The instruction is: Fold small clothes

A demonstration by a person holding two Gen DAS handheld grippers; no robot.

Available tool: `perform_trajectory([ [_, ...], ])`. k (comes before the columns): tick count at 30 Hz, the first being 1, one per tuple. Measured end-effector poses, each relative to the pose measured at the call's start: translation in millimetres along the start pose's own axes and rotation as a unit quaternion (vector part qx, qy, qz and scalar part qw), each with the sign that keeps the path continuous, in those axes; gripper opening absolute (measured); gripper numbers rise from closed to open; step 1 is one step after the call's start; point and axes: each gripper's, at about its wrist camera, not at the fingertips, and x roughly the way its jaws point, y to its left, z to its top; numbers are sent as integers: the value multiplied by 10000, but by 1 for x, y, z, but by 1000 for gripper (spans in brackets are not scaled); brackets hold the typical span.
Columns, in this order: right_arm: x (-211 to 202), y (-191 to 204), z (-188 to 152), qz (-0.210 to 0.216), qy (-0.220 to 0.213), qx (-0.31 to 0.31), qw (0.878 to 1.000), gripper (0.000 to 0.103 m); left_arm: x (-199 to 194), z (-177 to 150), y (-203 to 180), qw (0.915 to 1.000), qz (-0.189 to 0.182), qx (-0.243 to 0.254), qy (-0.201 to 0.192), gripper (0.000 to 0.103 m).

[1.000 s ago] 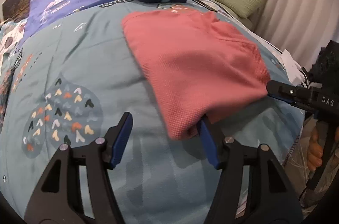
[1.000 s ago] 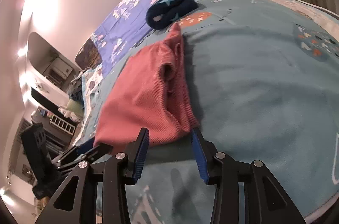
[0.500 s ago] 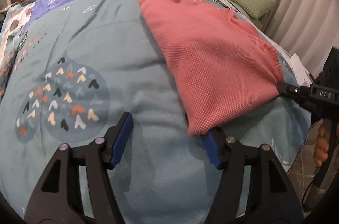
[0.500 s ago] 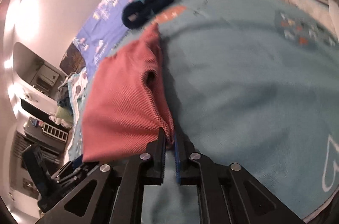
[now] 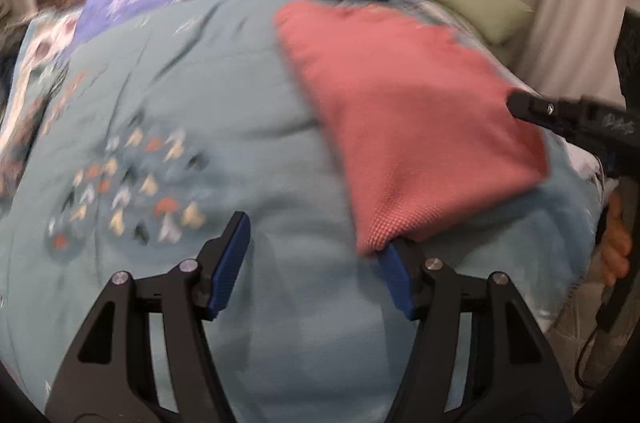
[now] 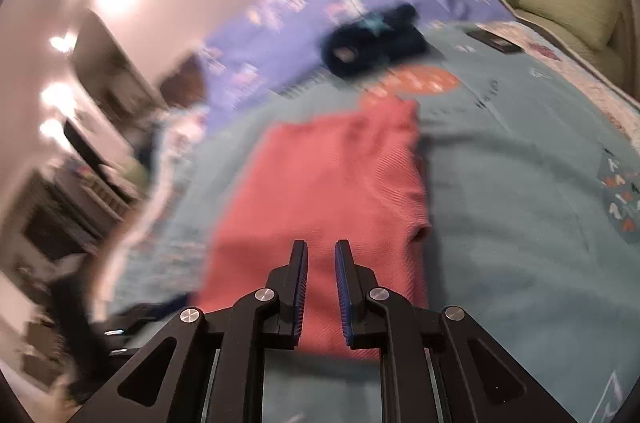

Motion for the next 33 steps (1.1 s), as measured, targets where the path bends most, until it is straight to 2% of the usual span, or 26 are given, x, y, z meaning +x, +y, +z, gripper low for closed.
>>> perform_trajectory([
  [1, 11, -13, -2, -207, 125, 184, 9995, 12, 2, -2, 11, 9995, -191, -261, 69, 64],
  [2, 16, -28, -5, 23, 164, 485, 9987, 9, -2, -4, 16, 9991, -264, -329, 19, 64],
  [3, 14, -40, -7, 352, 124, 803, 9961, 9, -4, -5, 15, 9994, -233, -255, 3, 64],
  [5, 7, -48, -5, 390, 175, 956, 9945, 10, -10, -10, 10, 9996, -288, 13, -25, 63],
  [6, 0, -48, -4, 226, 106, 896, 9957, 15, -12, -12, 10, 9992, -398, 75, 12, 63],
  [7, -6, -44, -3, 140, 31, 809, 9966, 15, -16, -14, 10, 9981, -597, 108, 67, 63],
  [8, -13, -42, 0, 181, -51, 691, 9974, 15, -22, -12, 12, 9955, -936, 79, 97, 62],
  [9, -19, -36, 3, 331, -118, 564, 9978, 15, -27, -10, 13, 9937, -1115, 51, 67, 62],
  [13, -24, -3, 18, 768, -256, -18, 9967, 16, -51, 24, 2, 9802, -1910, 27, -524, 63],
  [16, -15, 11, 24, 891, -185, -232, 9956, 18, -46, 47, -10, 9723, -2213, 29, -753, 63],
  [18, 4, 14, 27, 910, -55, -171, 9957, 18, -28, 59, -20, 9703, -2322, 42, -673, 63],
  [19, 12, 12, 26, 825, 37, -141, 9965, 18, -11, 63, -23, 9729, -2265, 25, -463, 63],
  [20, 27, 4, 23, 483, 195, -79, 9986, 18, 7, 63, -24, 9785, -2050, -8, -219, 55],
  [21, 33, -3, 18, 351, 300, 12, 9989, 15, 25, 60, -19, 9820, -1889, -62, 29, 44],
  [22, 38, -19, 13, 699, 273, 290, 9968, 15, 43, 52, -11, 9843, -1744, -197, 191, 16],
  [23, 37, -26, 14, 902, 215, 461, 9946, 11, 44, 49, -4, 9830, -1811, -311, 53, 10],
  [24, 35, -37, 13, 1047, 255, 674, 9919, 6, 43, 45, 4, 9784, -2013, -466, 49, 9],
  [25, 33, -40, 15, 1084, 273, 734, 9910, 5, 42, 43, 12, 9728, -2201, -697, 174, 9],
  [27, 25, -39, 21, 1013, 259, 678, 9922, 9, 35, 42, 17, 9688, -2297, -895, 271, 9],
  [30, 16, -24, 37, 883, 53, 343, 9955, 12, 22, 50, 6, 9752, -2127, -589, 183, 13],
  [33, 22, -18, 53, 882, -28, 246, 9958, 12, 10, 61, -15, 9783, -2066, -106, -97, 28],
])
